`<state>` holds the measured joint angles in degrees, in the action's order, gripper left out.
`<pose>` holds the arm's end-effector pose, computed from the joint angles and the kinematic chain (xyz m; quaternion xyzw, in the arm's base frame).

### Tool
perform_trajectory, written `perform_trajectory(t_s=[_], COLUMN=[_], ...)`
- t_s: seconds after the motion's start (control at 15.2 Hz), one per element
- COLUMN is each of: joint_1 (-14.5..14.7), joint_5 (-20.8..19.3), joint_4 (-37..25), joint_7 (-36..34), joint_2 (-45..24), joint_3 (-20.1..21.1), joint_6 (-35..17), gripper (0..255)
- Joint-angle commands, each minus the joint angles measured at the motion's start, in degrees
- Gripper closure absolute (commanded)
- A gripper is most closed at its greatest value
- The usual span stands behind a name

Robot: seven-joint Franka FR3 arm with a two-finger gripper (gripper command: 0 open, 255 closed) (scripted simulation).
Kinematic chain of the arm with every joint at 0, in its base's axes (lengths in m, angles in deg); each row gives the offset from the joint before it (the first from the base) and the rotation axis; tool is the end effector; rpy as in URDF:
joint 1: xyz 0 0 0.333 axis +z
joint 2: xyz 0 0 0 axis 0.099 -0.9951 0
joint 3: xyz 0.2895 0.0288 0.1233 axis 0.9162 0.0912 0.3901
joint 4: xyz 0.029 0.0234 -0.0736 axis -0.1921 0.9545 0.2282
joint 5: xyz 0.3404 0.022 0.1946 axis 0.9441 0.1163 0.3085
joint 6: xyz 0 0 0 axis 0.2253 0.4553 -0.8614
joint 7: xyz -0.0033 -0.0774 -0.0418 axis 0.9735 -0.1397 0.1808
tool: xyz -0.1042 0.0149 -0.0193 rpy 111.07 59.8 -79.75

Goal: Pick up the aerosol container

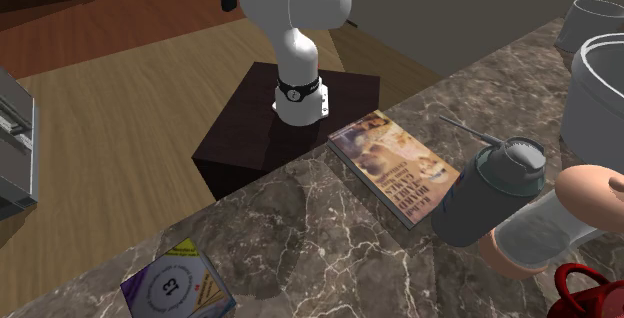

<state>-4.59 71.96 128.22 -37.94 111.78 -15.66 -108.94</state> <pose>0.3130 -0.0158 0.6066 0.9971 -0.0445 0.0353 0.0497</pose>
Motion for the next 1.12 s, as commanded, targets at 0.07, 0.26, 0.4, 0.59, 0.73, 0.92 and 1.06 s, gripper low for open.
perform_trajectory(t_s=[0.07,0.26,0.4,0.59,0.73,0.92,1.06], joint_1=[0.56,2.22,3.31,4.89,5.90,7.35,8.26], joint_5=[1.02,4.04,5.99,8.80,10.57,13.05,14.56], joint_4=[-0.08,-0.59,-1.18,-2.42,-3.49,-5.47,-7.04], joint_7=[-0.89,-3.50,-5.18,-7.62,-9.18,-11.46,-12.94], joint_2=[-0.79,-3.39,-5.32,-8.48,-10.76,-14.40,-16.98], joint_3=[0.81,3.20,4.76,7.05,8.55,10.76,12.21], joint_6=[-0.27,-1.16,-1.83,-2.90,-3.65,-4.78,-5.52], gripper=[0,0,0,0,0,0,0])
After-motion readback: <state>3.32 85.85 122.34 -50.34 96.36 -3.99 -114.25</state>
